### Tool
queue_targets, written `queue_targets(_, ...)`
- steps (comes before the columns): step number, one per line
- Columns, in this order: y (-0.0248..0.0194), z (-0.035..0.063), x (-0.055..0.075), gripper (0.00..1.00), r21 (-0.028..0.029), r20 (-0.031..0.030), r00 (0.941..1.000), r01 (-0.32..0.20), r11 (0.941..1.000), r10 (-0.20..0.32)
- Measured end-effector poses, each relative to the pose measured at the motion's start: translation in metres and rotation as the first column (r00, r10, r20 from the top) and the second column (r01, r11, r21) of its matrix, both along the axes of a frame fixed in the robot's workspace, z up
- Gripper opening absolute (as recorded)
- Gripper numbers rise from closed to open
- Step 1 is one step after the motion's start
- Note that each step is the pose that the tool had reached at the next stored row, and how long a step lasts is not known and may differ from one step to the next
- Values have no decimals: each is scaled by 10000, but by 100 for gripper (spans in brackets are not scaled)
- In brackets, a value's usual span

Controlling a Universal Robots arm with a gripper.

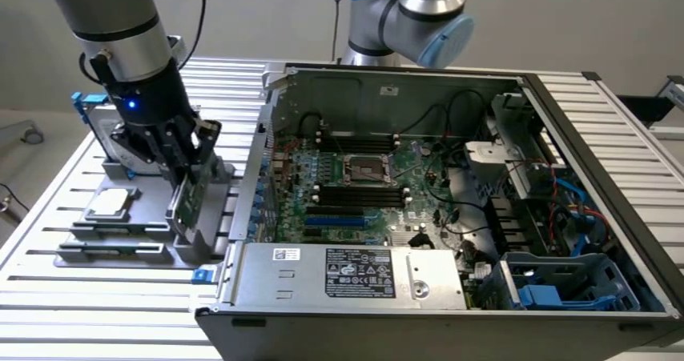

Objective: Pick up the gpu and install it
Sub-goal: 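Pick up the gpu and move the gpu toward the slot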

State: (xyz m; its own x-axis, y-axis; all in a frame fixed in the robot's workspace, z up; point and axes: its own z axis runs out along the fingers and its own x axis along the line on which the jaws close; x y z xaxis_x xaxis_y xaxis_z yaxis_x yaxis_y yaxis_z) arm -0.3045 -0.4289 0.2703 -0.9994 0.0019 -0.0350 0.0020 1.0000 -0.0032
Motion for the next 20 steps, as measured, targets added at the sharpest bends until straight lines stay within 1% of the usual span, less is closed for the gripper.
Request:
queue_targets(4, 0, 151, 0, 26, 11, -2, 10000, -1, 10000, 1)
queue_targets(7, -15, 253, 0, 26, 52, -1, 10000, -1, 10000, 1)
queue_targets(9, -21, 335, 0, 26, 69, 0, 10000, 0, 10000, 0)
queue_targets(13, -30, 514, 8, 26, 75, -2, 10000, -1, 10000, 1)
queue_targets(16, -35, 652, 41, 26, 75, -3, 10000, -1, 10000, 1)
queue_targets(20, -44, 833, 142, 26, 76, -20, 10000, 0, 10000, 0)
